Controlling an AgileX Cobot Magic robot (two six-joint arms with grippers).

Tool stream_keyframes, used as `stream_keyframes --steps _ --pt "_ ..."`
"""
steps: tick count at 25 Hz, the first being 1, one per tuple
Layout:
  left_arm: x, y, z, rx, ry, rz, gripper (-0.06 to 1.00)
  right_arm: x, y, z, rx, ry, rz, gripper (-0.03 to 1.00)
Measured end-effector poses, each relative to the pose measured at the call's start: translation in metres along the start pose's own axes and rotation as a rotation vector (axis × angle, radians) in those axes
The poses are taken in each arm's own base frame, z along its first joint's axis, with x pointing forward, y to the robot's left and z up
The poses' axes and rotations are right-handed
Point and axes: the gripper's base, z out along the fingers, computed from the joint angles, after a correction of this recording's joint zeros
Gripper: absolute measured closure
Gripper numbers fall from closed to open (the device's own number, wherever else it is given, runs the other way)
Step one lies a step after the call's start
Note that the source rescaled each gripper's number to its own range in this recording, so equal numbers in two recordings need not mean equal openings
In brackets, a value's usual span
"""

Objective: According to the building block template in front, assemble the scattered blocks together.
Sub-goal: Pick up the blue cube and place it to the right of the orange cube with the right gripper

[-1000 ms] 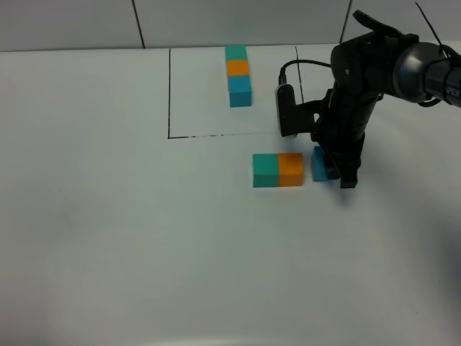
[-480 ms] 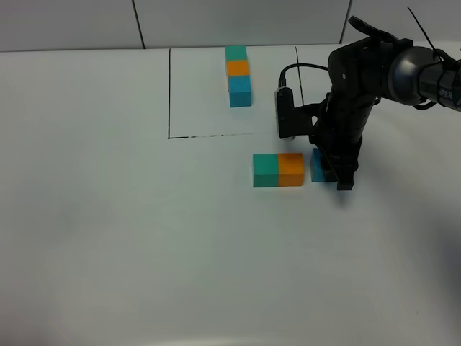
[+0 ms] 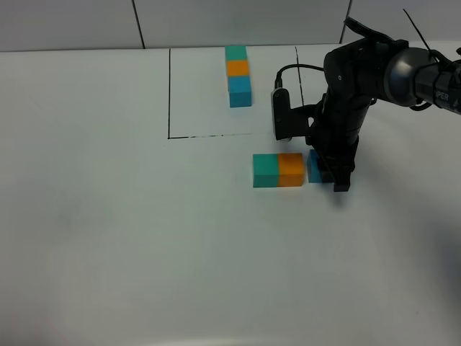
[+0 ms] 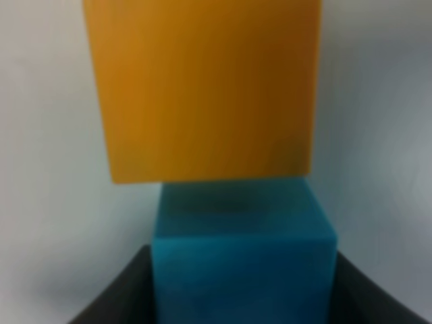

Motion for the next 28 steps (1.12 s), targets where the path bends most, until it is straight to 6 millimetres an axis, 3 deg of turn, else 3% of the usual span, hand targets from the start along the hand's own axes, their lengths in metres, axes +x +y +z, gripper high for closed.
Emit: stream_keyframes --steps 28 --pt "0.000 0.000 0.000 0.000 0.000 0.000 0.18 -0.018 0.007 0.003 0.015 -0.007 -0.023 0.93"
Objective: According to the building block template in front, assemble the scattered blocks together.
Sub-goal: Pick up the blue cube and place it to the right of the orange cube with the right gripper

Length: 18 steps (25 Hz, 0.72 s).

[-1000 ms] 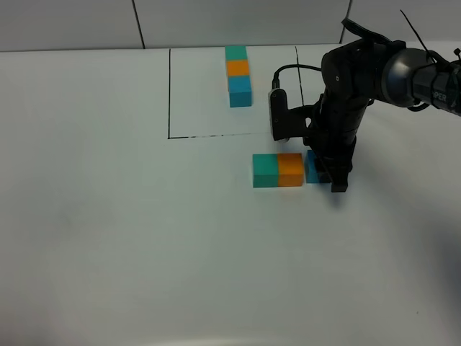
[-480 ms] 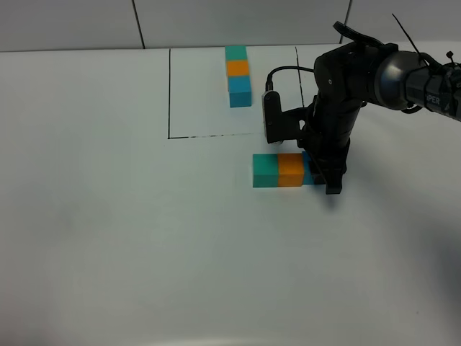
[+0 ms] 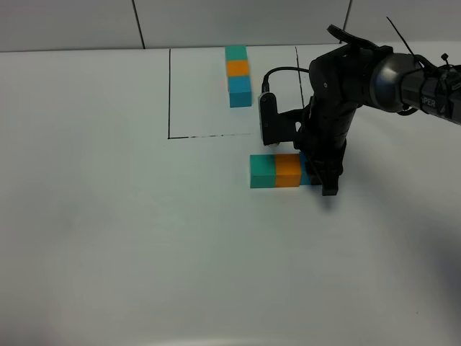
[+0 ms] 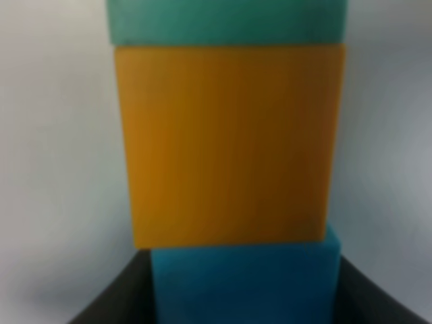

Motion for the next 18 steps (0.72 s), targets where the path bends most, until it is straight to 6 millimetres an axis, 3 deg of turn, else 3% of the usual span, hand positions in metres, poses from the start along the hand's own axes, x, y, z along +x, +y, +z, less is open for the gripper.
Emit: stream_keyframes --steps 18 --pt "0.0000 0.0000 0.0000 0.000 0.000 0.001 0.18 -0.0048 -0.0010 0.0020 0.025 -0.024 0.002 0.93"
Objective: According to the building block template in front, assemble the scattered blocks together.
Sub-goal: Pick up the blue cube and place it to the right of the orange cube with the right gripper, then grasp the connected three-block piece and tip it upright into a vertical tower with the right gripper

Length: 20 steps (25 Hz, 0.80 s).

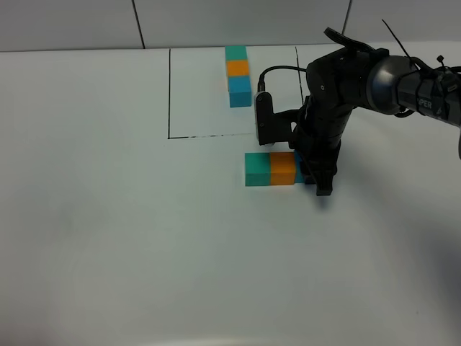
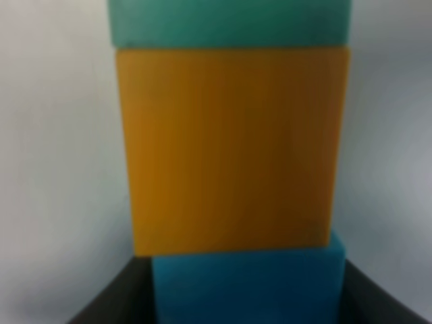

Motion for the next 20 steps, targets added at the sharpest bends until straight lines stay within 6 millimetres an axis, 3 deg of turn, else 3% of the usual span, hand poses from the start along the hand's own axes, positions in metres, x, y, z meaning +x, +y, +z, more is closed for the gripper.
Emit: stream_keyframes --steps 2,4,10,12,15,20 --pt "0.000 0.000 0.000 0.000 0.000 0.000 0.18 0.000 -0.001 0.001 0.010 -0.002 0.001 0.89" --pt "0.000 0.000 0.000 0.000 0.000 0.000 0.18 -0.001 -0.002 0.004 0.029 0.000 0.005 0.78" --pt "0.000 0.000 0.000 0.000 0.000 0.000 0.18 0.001 -0.008 0.002 0.089 0.013 0.113 0.17" --pt "0.000 0.000 0.000 0.000 0.000 0.000 0.18 0.003 -0.008 -0.001 0.085 0.019 0.136 0.05" --pt "0.000 0.000 0.000 0.000 0.000 0.000 0.18 0.007 -0.007 -0.009 0.068 0.023 0.174 -0.01" --pt "0.000 0.000 0.000 0.000 0.000 0.000 0.18 0.026 -0.015 -0.041 0.092 0.018 0.312 -0.03"
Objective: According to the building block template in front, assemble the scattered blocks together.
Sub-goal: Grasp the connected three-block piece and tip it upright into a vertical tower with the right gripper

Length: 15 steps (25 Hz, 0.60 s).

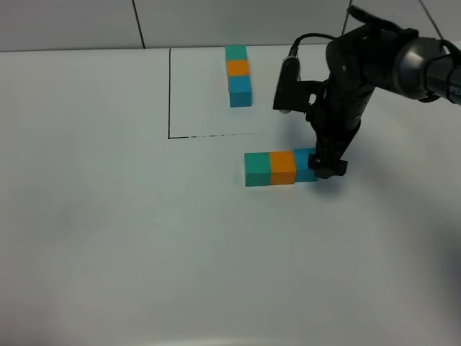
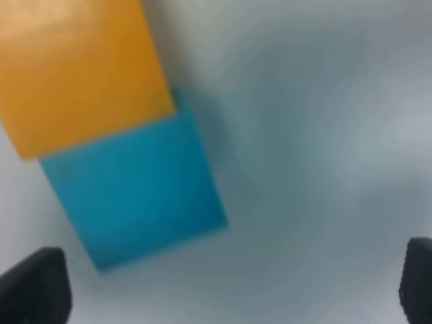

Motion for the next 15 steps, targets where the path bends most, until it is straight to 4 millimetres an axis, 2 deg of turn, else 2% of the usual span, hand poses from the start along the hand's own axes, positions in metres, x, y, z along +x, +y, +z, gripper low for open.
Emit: stream_keyframes --steps 5,10,15 --pt "0.000 0.000 0.000 0.000 0.000 -0.001 0.18 0.023 -0.008 -0.016 -0.069 0.012 0.177 -0.02" --pt "0.000 0.000 0.000 0.000 0.000 -0.001 0.18 0.054 -0.001 -0.006 -0.205 0.070 0.311 -0.02" --pt "0.000 0.000 0.000 0.000 0.000 -0.001 0.18 0.060 0.005 -0.006 -0.235 0.104 0.378 -0.02"
